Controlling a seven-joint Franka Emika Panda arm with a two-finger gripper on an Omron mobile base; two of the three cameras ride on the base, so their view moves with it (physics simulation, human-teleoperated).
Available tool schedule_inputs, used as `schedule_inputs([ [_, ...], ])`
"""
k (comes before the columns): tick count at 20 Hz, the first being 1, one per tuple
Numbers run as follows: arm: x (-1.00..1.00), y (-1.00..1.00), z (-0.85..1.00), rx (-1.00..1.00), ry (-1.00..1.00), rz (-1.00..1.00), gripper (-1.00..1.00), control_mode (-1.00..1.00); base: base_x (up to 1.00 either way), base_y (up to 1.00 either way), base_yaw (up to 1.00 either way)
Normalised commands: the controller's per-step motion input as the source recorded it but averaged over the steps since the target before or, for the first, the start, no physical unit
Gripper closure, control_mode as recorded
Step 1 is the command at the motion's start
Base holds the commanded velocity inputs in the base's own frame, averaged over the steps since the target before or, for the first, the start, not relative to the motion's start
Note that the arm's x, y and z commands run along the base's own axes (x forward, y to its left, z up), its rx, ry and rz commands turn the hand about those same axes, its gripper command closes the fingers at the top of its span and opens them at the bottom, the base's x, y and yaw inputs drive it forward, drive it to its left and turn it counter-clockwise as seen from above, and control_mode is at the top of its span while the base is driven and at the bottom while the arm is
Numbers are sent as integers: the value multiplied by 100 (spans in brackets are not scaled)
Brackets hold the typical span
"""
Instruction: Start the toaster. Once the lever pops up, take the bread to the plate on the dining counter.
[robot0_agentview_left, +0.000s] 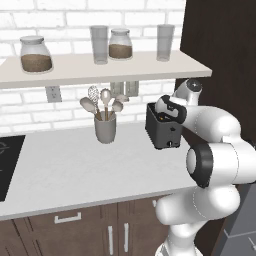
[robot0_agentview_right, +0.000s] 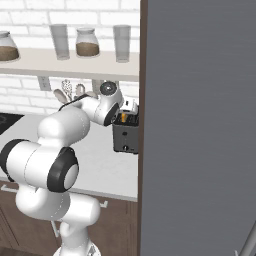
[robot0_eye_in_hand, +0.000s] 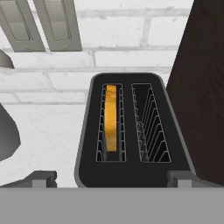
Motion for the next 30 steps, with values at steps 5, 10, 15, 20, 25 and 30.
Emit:
schedule_inputs([
  [5,0,0,0,0,0,0,-100,-100,0,0,0],
  [10,0,0,0,0,0,0,-100,-100,0,0,0],
  [15,0,0,0,0,0,0,-100,-100,0,0,0],
  [20,0,0,0,0,0,0,-100,-100,0,0,0],
  [25,0,0,0,0,0,0,-100,-100,0,0,0],
  [30,0,0,0,0,0,0,-100,-100,0,0,0],
])
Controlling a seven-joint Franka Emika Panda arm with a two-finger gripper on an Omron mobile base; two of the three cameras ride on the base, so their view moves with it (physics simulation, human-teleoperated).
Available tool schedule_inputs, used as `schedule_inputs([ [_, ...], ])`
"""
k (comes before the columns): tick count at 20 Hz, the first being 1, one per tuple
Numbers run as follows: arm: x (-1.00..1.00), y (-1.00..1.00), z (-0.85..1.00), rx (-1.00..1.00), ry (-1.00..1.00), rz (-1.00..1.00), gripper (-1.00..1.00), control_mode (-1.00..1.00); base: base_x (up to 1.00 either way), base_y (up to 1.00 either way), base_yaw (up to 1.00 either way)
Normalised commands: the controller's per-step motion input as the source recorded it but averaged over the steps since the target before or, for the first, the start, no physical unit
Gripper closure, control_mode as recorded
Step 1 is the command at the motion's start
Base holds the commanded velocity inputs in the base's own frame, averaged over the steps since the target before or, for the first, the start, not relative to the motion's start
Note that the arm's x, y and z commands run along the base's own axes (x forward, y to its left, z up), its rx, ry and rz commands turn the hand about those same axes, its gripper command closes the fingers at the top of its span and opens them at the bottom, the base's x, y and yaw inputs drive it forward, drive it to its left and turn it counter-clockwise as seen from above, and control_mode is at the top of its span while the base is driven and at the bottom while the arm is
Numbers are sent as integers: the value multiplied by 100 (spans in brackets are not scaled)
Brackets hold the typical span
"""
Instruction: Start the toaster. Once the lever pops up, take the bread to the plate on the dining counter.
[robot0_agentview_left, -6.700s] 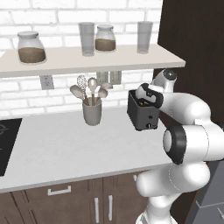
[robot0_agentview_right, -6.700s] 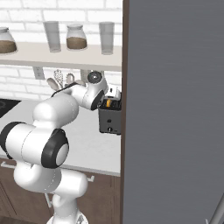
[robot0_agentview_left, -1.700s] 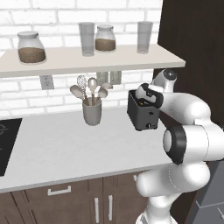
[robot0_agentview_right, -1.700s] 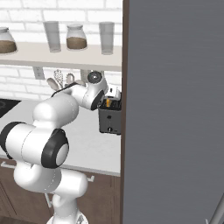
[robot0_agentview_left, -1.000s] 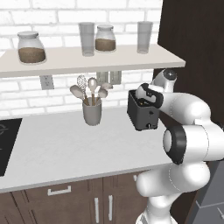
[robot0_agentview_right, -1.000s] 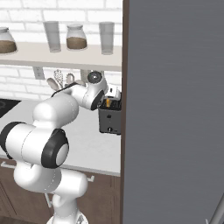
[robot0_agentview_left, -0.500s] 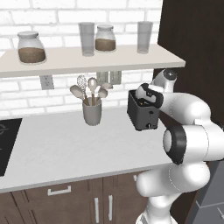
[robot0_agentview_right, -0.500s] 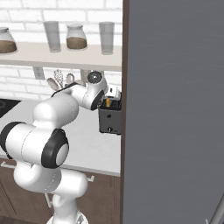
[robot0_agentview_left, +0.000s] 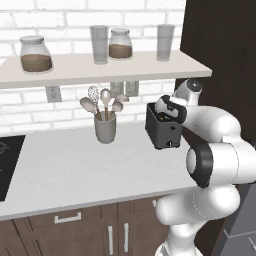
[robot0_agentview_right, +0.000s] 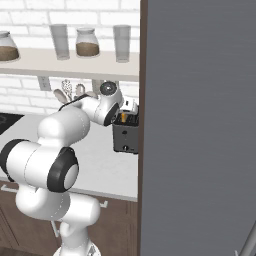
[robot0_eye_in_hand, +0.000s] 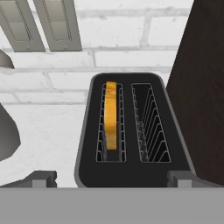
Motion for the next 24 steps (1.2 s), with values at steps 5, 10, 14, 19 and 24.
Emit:
schedule_inputs([
  [5,0,0,0,0,0,0,-100,-100,0,0,0],
  [10,0,0,0,0,0,0,-100,-100,0,0,0],
  [14,0,0,0,0,0,0,-100,-100,0,0,0],
  [19,0,0,0,0,0,0,-100,-100,0,0,0],
  [24,0,0,0,0,0,0,-100,-100,0,0,0],
])
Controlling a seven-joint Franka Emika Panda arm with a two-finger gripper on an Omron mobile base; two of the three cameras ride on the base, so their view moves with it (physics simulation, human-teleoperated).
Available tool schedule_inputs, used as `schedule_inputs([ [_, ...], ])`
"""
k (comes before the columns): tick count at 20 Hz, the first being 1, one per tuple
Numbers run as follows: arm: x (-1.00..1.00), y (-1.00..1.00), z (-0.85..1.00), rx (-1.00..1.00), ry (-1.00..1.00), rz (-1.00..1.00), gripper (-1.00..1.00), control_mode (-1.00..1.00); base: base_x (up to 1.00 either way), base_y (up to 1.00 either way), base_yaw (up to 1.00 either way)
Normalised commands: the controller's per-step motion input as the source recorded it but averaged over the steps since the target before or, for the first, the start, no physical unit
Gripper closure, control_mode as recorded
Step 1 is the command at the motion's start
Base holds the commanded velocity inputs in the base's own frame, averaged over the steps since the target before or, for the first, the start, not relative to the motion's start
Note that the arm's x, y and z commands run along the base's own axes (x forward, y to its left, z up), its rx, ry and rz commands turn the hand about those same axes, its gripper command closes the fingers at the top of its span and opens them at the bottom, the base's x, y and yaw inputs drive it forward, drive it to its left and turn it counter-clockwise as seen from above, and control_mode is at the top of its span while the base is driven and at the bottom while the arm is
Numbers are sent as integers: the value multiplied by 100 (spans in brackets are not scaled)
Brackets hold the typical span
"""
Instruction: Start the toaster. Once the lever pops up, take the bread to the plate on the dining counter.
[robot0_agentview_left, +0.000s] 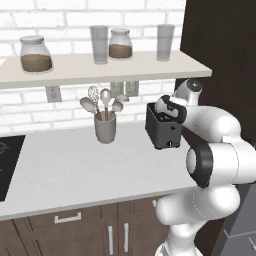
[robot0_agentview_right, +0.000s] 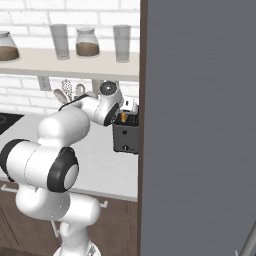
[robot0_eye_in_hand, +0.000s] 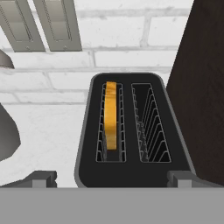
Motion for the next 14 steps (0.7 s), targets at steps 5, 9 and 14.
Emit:
schedule_inputs([
  [5,11,0,-4,0,0,0,-100,-100,0,0,0],
  [9,23,0,-9,0,0,0,-100,-100,0,0,0],
  [14,22,0,-11,0,0,0,-100,-100,0,0,0],
])
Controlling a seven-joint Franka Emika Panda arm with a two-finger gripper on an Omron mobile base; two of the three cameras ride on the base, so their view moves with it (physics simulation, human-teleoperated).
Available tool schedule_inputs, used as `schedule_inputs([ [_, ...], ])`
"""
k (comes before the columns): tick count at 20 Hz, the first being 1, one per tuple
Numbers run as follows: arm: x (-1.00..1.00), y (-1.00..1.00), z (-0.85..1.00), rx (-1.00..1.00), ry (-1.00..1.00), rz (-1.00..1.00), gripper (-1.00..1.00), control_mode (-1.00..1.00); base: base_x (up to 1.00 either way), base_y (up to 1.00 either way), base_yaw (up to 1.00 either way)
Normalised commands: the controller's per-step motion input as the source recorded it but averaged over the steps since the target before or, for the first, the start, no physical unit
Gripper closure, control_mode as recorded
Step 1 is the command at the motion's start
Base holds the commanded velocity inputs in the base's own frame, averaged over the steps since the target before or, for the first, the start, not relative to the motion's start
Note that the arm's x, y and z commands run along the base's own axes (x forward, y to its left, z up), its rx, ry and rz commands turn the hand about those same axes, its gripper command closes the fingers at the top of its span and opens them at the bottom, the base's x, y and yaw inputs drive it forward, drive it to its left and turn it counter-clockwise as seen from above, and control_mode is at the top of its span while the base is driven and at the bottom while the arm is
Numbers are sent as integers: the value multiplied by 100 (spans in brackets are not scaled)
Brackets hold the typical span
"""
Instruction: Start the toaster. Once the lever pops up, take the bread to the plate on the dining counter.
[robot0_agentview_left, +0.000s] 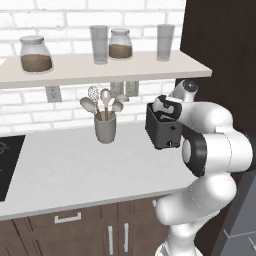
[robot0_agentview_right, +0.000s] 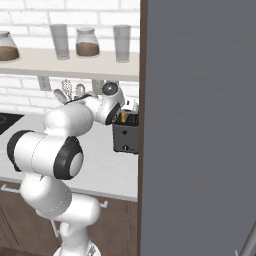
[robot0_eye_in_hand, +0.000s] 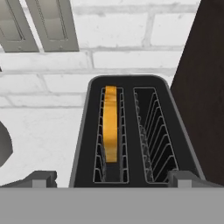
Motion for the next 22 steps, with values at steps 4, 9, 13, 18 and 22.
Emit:
schedule_inputs([
  [4,20,0,-13,0,0,0,-100,-100,0,0,0],
  [9,22,0,-15,0,0,0,-100,-100,0,0,0],
  [13,21,0,-13,0,0,0,-100,-100,0,0,0],
  [18,20,0,-12,0,0,0,-100,-100,0,0,0],
  [22,20,0,-15,0,0,0,-100,-100,0,0,0],
])
